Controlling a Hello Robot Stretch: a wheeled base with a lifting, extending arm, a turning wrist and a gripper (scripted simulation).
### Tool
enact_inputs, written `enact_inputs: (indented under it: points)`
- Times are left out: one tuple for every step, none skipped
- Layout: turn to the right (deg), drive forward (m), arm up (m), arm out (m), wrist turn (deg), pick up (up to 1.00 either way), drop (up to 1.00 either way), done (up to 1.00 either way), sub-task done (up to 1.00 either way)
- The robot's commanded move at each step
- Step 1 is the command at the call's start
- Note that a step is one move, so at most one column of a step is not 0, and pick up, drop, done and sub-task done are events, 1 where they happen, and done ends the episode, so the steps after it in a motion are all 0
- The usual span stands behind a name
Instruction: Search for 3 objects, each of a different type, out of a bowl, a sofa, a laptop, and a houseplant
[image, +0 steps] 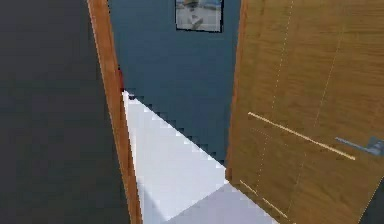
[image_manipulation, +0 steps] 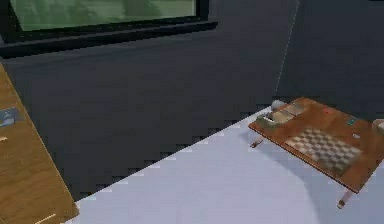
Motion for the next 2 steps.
enact_inputs:
  points:
    - [0.0,1.00,0.00,0.00,0.0,0.00,0.00,0.00,0.00]
    - [21.0,0.00,0.00,0.00,0.0,0.00,0.00,0.00,0.00]
